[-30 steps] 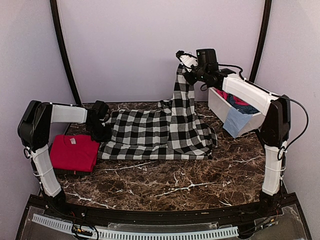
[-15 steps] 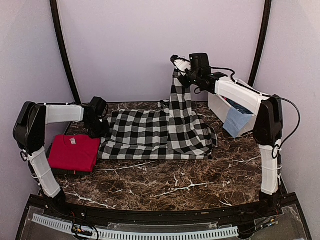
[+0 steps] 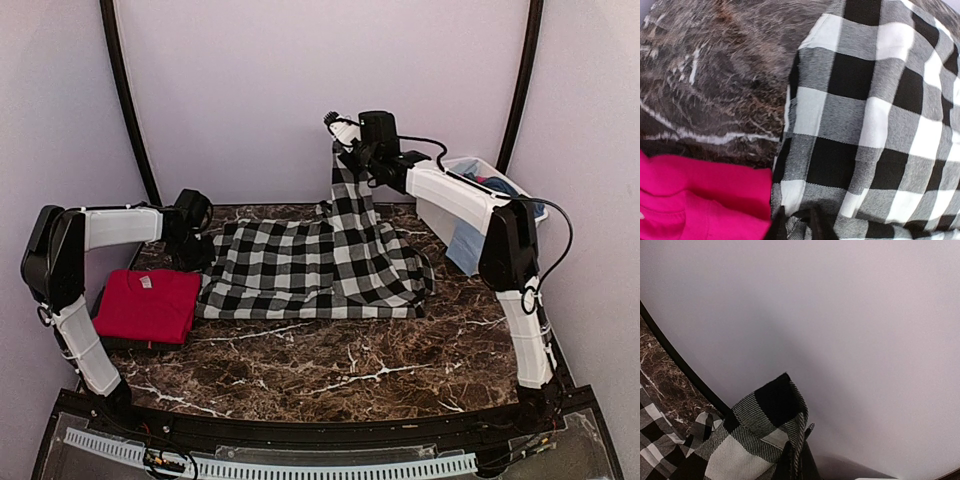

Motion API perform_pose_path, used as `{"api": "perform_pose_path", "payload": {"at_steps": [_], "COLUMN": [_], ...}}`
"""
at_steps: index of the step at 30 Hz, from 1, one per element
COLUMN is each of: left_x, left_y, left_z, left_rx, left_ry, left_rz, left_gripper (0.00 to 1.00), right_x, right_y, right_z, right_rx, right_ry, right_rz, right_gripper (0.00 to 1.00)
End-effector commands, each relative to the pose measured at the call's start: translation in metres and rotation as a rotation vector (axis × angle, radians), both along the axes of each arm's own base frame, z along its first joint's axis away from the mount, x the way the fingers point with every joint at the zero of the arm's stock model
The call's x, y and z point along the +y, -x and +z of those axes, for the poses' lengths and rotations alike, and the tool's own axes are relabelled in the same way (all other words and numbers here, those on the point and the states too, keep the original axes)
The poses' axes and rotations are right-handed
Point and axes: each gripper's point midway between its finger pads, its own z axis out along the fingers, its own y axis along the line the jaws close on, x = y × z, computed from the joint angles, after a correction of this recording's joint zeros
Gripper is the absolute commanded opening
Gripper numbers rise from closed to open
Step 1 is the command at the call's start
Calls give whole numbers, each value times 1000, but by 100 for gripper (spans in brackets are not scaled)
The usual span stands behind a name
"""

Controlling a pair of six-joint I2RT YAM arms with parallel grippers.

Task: Fold and stack the mixed laundry pile
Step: Fold the flattened shirt at the center of the board.

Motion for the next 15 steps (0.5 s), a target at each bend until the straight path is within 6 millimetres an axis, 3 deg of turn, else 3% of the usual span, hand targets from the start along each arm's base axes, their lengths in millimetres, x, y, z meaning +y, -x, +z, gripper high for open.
{"api": "perform_pose_path", "payload": {"at_steps": [1,2,10,15], "left_x": [-4,-9,-28,-28], "left_y": [-2,-2,2,1], "left_z": [13,11,-21,-38], "left_rx": [-27,-19,87,119], "left_ry": [25,46,111,96], "left_rz": [-38,-60,-137,-137], "left_gripper": [30,35,42,41], "right_x": [1,2,8,8], "right_y": [-3,-3,-2,-2], "right_z": [51,50,16,7], "right_rx": [-144,-143,-83,-75], "right_ry": [-54,-52,-29,-13], "right_rz": [-26,-22,-7,-11], "right_gripper": [0,0,0,0]}}
